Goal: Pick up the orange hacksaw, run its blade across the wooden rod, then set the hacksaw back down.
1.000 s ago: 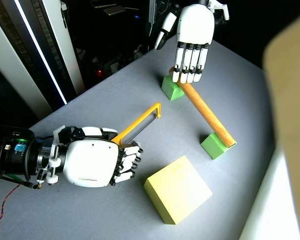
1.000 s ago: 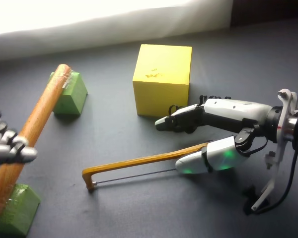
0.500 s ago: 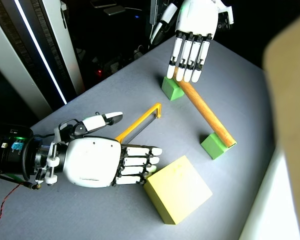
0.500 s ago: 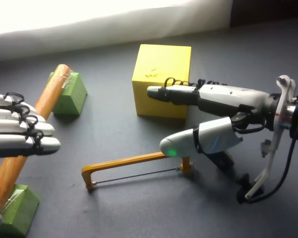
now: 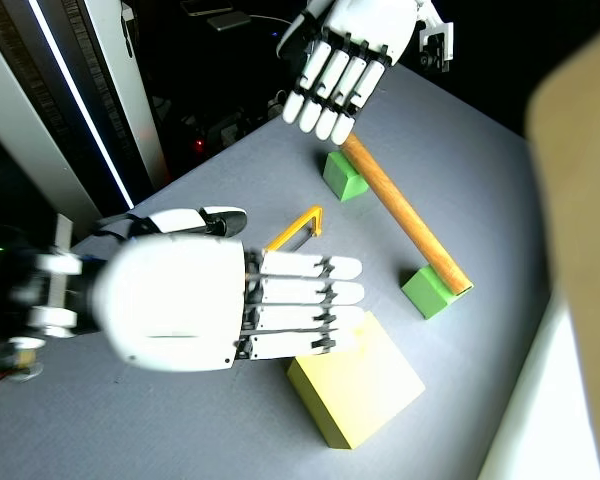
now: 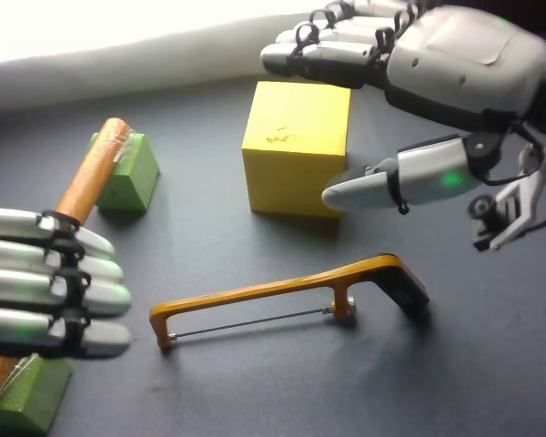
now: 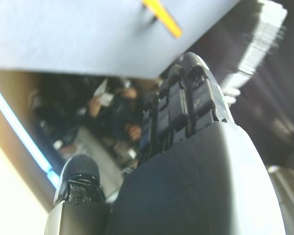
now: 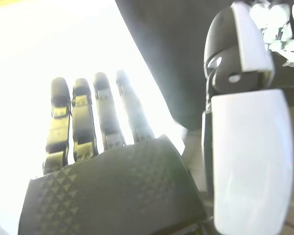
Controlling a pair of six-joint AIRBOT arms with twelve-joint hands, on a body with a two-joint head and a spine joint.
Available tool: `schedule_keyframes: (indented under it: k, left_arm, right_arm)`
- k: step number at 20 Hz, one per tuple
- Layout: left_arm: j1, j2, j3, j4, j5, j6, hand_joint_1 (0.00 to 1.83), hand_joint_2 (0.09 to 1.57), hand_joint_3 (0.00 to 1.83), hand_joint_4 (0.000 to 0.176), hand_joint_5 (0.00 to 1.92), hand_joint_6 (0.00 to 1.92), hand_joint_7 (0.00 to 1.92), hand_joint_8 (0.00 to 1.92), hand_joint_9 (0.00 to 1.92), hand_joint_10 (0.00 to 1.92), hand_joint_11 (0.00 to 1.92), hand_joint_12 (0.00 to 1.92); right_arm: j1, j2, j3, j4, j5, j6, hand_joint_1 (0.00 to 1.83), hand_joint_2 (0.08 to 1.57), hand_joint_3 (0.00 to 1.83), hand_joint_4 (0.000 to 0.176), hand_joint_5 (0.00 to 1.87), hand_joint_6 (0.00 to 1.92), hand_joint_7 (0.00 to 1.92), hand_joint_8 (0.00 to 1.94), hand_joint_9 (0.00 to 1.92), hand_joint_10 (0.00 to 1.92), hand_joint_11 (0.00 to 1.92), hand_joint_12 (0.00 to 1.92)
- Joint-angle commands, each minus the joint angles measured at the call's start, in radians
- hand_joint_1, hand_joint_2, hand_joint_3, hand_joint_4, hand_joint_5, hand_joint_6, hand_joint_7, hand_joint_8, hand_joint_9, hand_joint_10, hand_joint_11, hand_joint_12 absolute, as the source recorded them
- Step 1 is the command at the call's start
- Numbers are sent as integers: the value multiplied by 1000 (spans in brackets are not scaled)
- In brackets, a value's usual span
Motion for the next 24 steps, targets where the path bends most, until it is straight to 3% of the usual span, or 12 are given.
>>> schedule_keyframes:
  k: [1, 3, 4, 6, 7, 8, 9, 11, 12, 14, 20, 24]
  left_arm:
    - [-8, 0, 5, -81, -107, 11, 48, 1240, 0, 0, 235, 5, 242, 7, 226, 7, 0, 471]
    - [-8, -1, 10, -82, -122, 11, 130, 1235, 0, 0, 278, 2, 292, 2, 271, 4, 0, 603]
    - [-7, -1, 10, -82, -124, 11, 303, 1247, 1, 0, 459, 5, 490, 5, 536, 26, 128, 886]
    - [1, -1, 9, -98, -125, 11, 477, 1250, 1, 0, 816, 40, 803, 28, 825, 83, 337, 1055]
    - [4, -1, 8, -110, -125, 11, 560, 1240, 0, 0, 919, 71, 920, 66, 923, 119, 431, 1104]
    - [6, -1, 8, -115, -128, 11, 824, 1234, 0, 117, 789, 1078, 917, 563, 854, 718, 502, 1398]
    - [8, -2, 9, -120, -131, 14, 644, 1270, 3, 0, 729, 1317, 887, 1081, 835, 1217, 621, 1624]
    - [14, -6, 10, -125, -133, 16, 583, 1309, 5, 0, 702, 1703, 844, 1679, 861, 1808, 830, 1895]
    - [14, -7, 12, -126, -133, 16, 583, 1315, 4, 0, 757, 1877, 868, 1873, 924, 1898, 935, 1916]
    - [14, -12, 19, -159, -136, 13, 545, 1332, 4, 0, 1036, 1919, 1063, 1919, 1123, 1920, 1222, 1921]
    - [18, -24, 56, -160, -166, 9, 373, 1372, 3, 0, 1311, 1921, 1348, 1921, 1393, 1921, 1501, 1921]
    - [20, -29, 68, -160, -191, 7, 407, 1348, 0, 0, 1242, 1921, 1294, 1921, 1328, 1921, 1434, 1921]
  right_arm:
    - [18, 1, -7, -37, 142, 2, 525, 1052, 0, 0, 524, 16, 546, 16, 550, 37, 151, 1012]
    - [32, 15, -9, -111, 204, 17, 563, 1056, 0, 0, 607, 17, 670, 25, 699, 74, 268, 1140]
    - [32, 20, -9, -140, 232, 16, 648, 1065, 1, 0, 809, 30, 966, 108, 753, 916, 524, 1579]
    - [30, 30, -7, -213, 263, 53, 692, 1083, 1, 0, 789, 899, 853, 1384, 841, 1639, 815, 1815]
    - [27, 35, -5, -271, 279, 82, 689, 1095, 2, 0, 634, 1381, 829, 1721, 875, 1865, 894, 1900]
    - [24, 38, -1, -327, 285, 132, 657, 1120, 5, 0, 596, 1759, 872, 1897, 976, 1910, 1050, 1917]
    - [16, 38, 9, -377, 308, 168, 669, 1117, 1, 0, 663, 1889, 938, 1932, 1092, 1919, 1227, 1920]
    - [3, 36, 25, -439, 341, 233, 674, 1140, 6, 0, 775, 1920, 973, 1941, 1179, 1921, 1365, 1921]
    - [2, 33, 35, -476, 352, 260, 664, 1161, 6, 0, 905, 1921, 1037, 1941, 1234, 1921, 1433, 1921]
    - [9, 24, 53, -538, 361, 295, 518, 1275, 16, 0, 1106, 1921, 1180, 1941, 1349, 1921, 1554, 1921]
    - [31, 15, 84, -607, 392, 330, 507, 1375, 10, 0, 1117, 1921, 1261, 1941, 1391, 1921, 1595, 1921]
    - [40, 17, 84, -607, 402, 329, 541, 1383, 0, 0, 1052, 1921, 1237, 1941, 1365, 1921, 1571, 1921]
